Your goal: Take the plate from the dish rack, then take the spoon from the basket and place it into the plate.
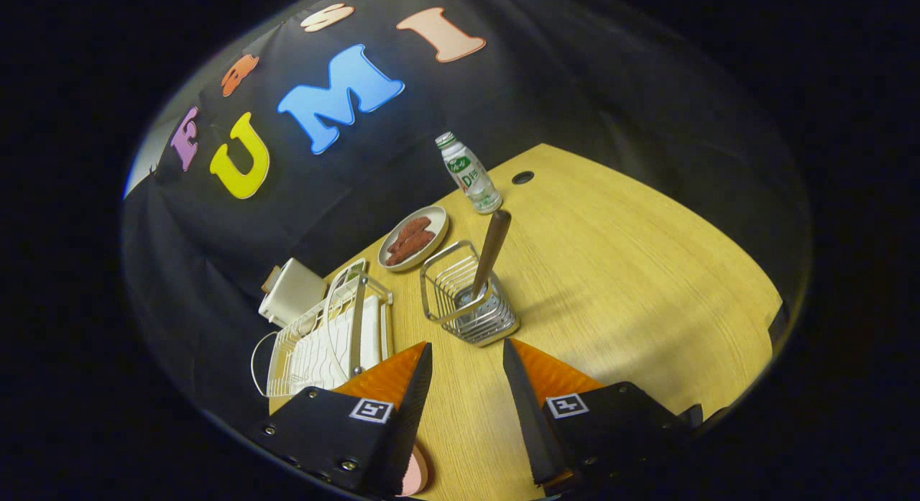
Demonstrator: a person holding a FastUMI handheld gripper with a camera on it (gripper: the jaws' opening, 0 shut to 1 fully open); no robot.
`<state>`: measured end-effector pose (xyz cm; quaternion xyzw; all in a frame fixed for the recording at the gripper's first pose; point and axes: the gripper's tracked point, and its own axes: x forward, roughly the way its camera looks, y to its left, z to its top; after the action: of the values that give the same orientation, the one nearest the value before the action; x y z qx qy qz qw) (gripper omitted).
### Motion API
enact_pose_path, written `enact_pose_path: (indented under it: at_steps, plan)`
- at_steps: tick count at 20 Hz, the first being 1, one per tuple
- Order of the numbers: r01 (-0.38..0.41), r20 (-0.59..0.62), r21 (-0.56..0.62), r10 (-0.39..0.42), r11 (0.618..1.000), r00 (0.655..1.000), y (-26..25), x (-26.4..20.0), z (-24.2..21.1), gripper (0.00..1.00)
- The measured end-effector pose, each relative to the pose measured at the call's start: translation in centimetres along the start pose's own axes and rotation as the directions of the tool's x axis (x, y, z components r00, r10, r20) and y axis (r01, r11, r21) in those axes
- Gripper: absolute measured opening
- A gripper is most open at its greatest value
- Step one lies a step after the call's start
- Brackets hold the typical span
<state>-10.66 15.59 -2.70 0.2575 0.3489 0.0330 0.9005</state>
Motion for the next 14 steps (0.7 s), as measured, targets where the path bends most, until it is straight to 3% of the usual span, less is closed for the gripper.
enact_pose_path:
  at_steps: [4,11,12,14]
  plan:
    - [0.042,0.081,0.045,-0.046,0.998,0.996,-1.1,1.3,3.4,0.63]
    - [0.066,0.109,0.124,-0.080,0.990,0.991,-2.2,4.5,5.4,0.60]
    - [0.057,0.107,0.130,-0.072,0.990,0.992,-2.1,5.1,5.4,0.41]
    - [0.050,0.097,0.134,-0.064,0.990,0.993,-1.9,5.9,5.4,0.39]
